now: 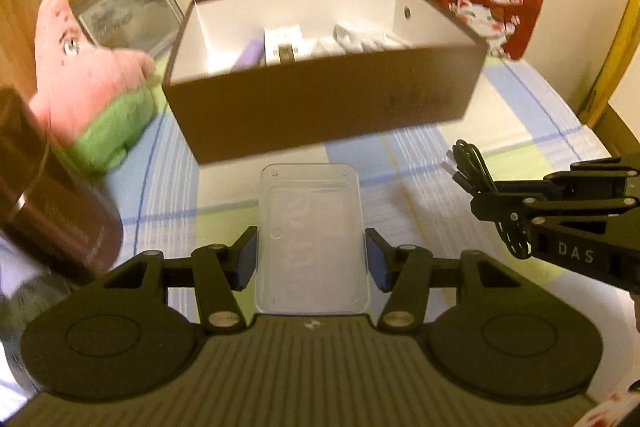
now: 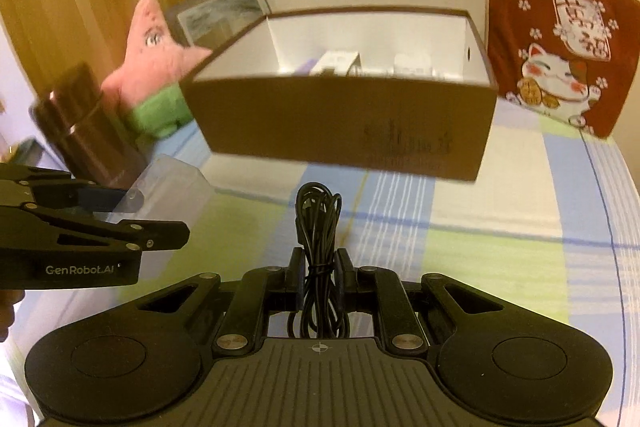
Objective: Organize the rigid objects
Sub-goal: 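Carry the clear tray with the left tool while the right tool carries the black cable into the brown box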
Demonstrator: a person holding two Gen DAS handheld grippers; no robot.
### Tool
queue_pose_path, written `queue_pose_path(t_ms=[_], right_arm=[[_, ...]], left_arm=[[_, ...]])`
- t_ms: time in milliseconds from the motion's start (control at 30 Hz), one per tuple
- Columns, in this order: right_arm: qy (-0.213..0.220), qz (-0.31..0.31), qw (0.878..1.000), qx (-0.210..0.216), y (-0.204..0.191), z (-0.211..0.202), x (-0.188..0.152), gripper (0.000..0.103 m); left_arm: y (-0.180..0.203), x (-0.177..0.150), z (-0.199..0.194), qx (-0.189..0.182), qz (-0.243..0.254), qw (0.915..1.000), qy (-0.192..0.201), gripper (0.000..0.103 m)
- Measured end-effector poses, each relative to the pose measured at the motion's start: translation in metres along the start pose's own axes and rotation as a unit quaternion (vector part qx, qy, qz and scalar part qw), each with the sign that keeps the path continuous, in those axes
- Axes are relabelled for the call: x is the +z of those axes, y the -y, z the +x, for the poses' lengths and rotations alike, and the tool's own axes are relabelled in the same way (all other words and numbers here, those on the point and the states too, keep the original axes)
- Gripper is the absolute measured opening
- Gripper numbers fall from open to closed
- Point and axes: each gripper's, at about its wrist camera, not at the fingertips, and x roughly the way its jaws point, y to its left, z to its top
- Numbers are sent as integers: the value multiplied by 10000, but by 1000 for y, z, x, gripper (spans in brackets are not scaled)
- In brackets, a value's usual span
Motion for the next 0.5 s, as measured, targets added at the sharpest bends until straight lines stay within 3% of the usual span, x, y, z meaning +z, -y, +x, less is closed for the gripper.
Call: queue_pose_path(t_ms=[500], right_arm=[[530, 262, 9976, 360, 21, 27, 116, 11]], left_arm=[[-25, 112, 20, 196, 58, 9974, 684, 52]])
